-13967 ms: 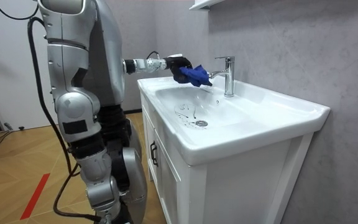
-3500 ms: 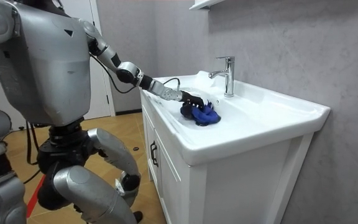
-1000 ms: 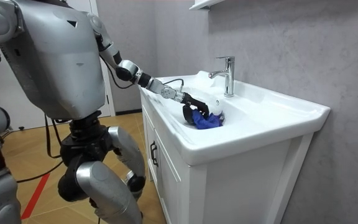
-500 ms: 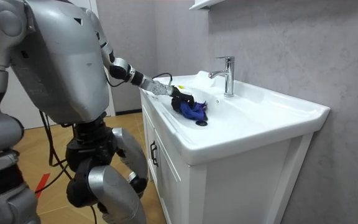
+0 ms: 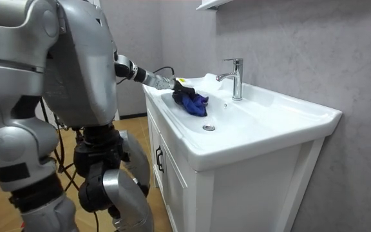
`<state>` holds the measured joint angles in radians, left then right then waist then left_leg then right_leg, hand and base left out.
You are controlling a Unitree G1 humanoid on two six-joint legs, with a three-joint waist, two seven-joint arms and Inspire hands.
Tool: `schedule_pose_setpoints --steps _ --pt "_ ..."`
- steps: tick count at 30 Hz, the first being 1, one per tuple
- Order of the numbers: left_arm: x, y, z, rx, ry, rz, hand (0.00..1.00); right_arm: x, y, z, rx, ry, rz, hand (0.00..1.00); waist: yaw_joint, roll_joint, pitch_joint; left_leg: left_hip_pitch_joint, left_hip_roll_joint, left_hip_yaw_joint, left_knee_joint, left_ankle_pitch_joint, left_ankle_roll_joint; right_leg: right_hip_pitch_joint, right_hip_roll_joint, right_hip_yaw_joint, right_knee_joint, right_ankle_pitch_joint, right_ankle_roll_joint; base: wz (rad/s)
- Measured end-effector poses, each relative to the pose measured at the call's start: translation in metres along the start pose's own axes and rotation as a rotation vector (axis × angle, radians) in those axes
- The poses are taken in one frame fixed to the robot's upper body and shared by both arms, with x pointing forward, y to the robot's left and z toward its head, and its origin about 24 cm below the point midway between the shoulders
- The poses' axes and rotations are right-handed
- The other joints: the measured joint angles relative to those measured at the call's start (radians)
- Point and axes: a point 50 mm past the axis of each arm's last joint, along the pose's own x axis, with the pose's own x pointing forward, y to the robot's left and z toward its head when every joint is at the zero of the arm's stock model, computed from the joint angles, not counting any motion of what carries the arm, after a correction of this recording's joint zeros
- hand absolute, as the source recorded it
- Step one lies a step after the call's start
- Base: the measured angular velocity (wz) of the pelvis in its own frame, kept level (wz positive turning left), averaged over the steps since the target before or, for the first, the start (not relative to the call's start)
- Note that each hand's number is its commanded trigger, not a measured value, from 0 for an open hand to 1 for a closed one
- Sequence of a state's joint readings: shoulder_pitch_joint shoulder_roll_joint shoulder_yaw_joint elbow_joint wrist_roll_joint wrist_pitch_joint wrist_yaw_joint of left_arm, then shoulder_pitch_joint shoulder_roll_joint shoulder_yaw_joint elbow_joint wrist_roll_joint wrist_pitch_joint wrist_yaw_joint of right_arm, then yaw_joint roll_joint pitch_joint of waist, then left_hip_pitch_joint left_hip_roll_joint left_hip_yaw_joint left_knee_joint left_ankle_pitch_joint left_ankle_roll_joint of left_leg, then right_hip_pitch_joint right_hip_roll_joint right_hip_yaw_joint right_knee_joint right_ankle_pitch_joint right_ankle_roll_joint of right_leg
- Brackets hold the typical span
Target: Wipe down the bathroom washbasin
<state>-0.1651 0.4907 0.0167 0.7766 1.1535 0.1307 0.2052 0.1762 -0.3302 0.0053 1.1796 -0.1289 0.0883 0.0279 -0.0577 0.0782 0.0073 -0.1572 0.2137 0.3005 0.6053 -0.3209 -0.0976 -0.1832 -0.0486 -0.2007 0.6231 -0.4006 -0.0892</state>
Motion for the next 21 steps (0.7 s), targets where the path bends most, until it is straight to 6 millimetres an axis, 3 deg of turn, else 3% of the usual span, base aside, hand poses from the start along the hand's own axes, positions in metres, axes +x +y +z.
schedule_pose_setpoints --steps 3,8,15,21 --pt "0.0 0.003 0.001 -0.002 -0.008 0.017 1.0 0.0 0.001 0.0 0.0 -0.001 0.004 0.0 0.011 0.004 0.0001 0.007 -0.013 -0.011 -0.018 0.005 0.001 0.012 -0.01 -0.01 -0.002 -0.002 0.003 0.11" --pt "0.0 0.011 0.004 -0.009 -0.018 0.069 1.0 0.001 -0.001 0.005 0.002 -0.003 -0.001 0.0 0.013 0.01 0.0007 -0.008 -0.034 -0.07 -0.03 0.014 -0.002 0.02 -0.021 -0.045 -0.012 -0.002 0.004 0.22" --pt "0.001 0.019 0.006 -0.04 -0.024 0.112 1.0 0.002 -0.003 0.011 -0.004 -0.016 0.001 0.0 0.025 0.025 -0.0046 -0.007 -0.039 -0.091 -0.038 0.02 -0.001 0.039 -0.023 -0.07 -0.033 0.0 0.007 0.12" --pt "0.003 0.04 0.001 -0.104 0.0 0.191 1.0 0.001 -0.005 0.01 -0.001 -0.019 -0.001 0.0 0.038 0.022 -0.0024 0.015 -0.081 -0.111 -0.092 0.041 0.007 0.051 -0.056 -0.086 -0.038 0.003 0.021 0.14"
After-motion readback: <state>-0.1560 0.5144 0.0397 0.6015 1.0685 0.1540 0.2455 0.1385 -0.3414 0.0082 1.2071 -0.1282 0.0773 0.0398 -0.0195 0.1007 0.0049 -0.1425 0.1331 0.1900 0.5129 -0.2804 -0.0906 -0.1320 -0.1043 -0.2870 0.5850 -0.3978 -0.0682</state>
